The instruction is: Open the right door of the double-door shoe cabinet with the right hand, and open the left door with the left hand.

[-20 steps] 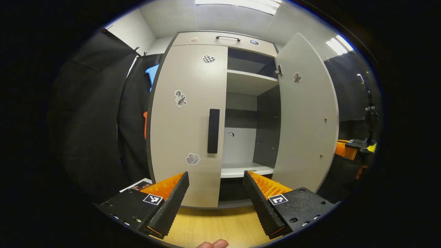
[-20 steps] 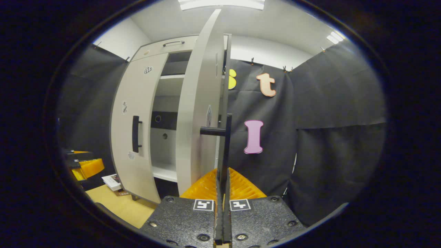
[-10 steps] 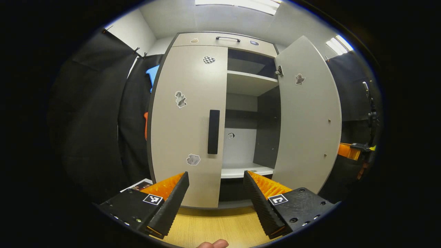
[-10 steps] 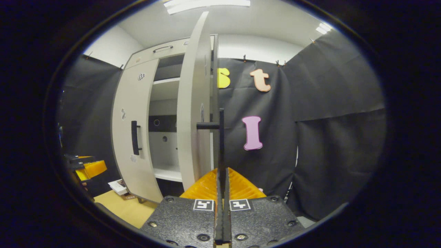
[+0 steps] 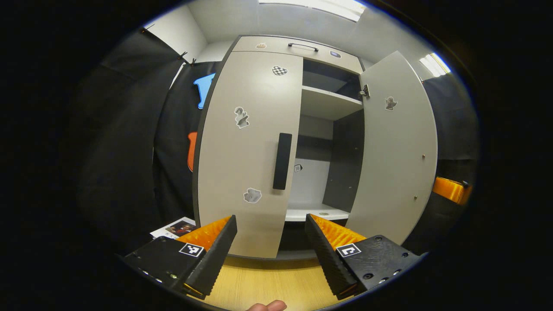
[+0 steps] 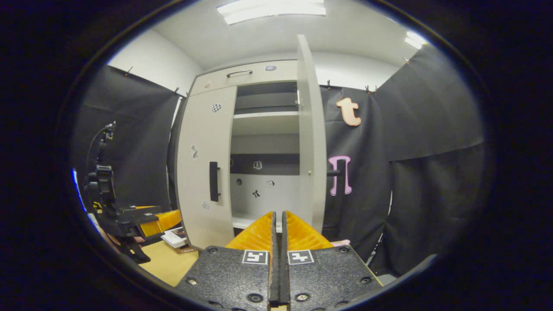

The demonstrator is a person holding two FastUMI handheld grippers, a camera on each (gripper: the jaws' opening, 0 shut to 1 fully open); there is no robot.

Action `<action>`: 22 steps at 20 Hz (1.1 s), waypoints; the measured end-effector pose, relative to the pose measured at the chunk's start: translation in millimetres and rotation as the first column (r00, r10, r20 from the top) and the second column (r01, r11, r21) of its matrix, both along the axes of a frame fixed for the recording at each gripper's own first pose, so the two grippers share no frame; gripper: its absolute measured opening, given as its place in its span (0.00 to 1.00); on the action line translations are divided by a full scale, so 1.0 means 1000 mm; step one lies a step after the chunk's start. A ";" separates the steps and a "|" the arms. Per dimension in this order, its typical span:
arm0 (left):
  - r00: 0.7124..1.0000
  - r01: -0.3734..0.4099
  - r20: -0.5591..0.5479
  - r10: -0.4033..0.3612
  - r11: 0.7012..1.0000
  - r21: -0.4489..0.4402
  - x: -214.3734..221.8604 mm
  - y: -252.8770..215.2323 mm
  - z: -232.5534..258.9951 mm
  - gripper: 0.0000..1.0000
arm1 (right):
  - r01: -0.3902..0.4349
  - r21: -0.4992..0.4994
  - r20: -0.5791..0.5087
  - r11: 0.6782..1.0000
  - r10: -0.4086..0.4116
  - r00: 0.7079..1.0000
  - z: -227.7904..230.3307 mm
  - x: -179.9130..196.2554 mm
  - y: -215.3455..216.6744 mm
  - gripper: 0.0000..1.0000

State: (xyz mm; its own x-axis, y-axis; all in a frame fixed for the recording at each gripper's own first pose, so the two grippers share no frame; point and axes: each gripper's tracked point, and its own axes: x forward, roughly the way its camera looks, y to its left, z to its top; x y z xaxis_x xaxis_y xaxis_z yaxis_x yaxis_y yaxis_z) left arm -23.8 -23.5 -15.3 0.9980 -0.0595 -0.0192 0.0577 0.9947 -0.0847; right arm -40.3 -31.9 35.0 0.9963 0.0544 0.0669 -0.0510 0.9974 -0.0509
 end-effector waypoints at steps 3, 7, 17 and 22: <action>1.000 -0.023 0.009 0.023 0.999 0.041 -0.004 0.013 -0.001 0.95 | 0.039 -0.020 -0.006 0.999 -0.039 0.999 -0.012 0.019 0.005 0.03; 0.999 -0.035 0.027 0.034 0.997 0.062 -0.008 0.025 0.002 0.95 | 0.032 0.020 -0.024 0.999 -0.032 0.999 -0.023 0.034 0.019 0.04; 0.996 0.010 0.082 -0.019 0.993 0.114 0.029 0.007 0.033 0.95 | 0.074 0.033 -0.064 0.997 -0.072 0.995 -0.039 0.040 0.018 0.83; 0.994 0.033 0.104 -0.043 0.994 0.103 0.086 -0.019 0.051 0.95 | -0.021 0.022 -0.067 1.000 0.022 0.997 -0.040 0.029 0.034 0.83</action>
